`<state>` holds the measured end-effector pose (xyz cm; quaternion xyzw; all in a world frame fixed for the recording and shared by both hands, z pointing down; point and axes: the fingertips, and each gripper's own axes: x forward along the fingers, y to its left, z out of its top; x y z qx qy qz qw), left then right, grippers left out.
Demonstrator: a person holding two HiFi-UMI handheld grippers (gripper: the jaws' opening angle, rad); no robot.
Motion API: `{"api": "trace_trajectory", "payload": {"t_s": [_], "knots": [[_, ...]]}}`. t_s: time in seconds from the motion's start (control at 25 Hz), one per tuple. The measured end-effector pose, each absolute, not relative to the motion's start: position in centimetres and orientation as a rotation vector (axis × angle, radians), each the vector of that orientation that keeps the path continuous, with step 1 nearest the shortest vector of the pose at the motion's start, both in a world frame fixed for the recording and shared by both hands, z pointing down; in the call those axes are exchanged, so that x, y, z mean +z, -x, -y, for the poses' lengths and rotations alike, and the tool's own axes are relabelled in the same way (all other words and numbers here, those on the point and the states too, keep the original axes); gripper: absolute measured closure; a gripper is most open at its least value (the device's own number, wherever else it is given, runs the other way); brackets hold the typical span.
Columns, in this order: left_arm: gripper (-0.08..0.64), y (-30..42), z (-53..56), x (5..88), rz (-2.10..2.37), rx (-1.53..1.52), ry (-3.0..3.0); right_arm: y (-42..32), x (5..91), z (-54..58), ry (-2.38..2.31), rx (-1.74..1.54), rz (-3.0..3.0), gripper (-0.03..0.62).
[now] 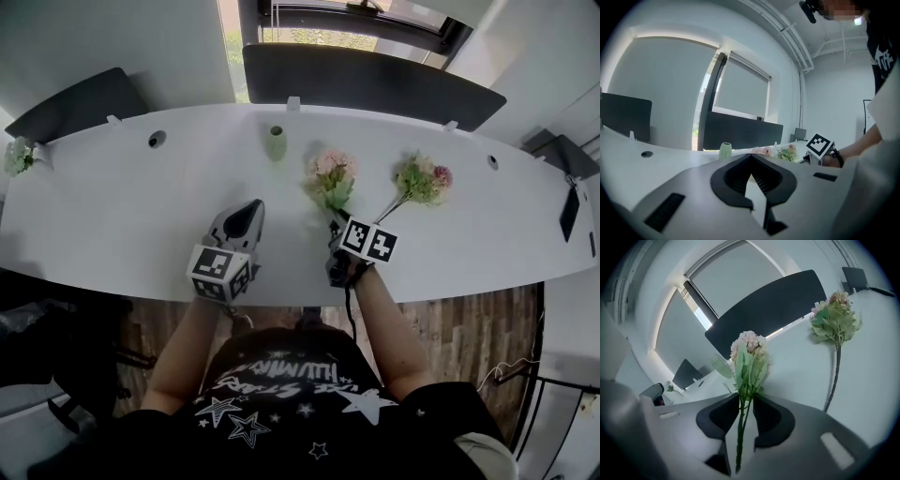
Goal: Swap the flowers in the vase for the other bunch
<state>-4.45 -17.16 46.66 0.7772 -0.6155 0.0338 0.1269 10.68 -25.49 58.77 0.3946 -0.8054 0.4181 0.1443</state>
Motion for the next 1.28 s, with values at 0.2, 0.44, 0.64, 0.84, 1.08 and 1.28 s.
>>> {"api": "trace_trajectory", "payload": {"t_s": [0.2, 0.44, 0.64, 0.84, 1.08, 1.28], "knots": [[0.552, 4.4, 17.1, 47.0, 1.783, 0.094, -2.263, -10.5, 58.5, 25.0, -1.103, 1.200, 2.339, 0.448], [0.552, 4.3, 17.1, 47.2, 1.766, 0.097, -2.276, -12.5, 57.2, 24.5, -1.202, 1.084, 2.339, 0.379], [0.552, 3.9, 17.7, 47.3, 1.752, 0.122, -2.312, -16.7, 54.9, 25.9, -1.483, 1.002, 2.327, 0.462], [0.554, 2.6, 18.2, 47.4, 1.723, 0.172, -2.357, -19.8, 53.5, 26.4, -1.627, 1.023, 2.340, 0.589], [0.554, 0.5, 19.2, 47.2, 1.675, 0.199, -2.413, -22.3, 53.2, 26.7, -1.672, 1.024, 2.326, 0.591], [0.554, -0.8, 20.2, 46.8, 1.661, 0.129, -2.386, -25.1, 54.2, 27.9, -1.734, 1.083, 2.257, 0.589]]}}
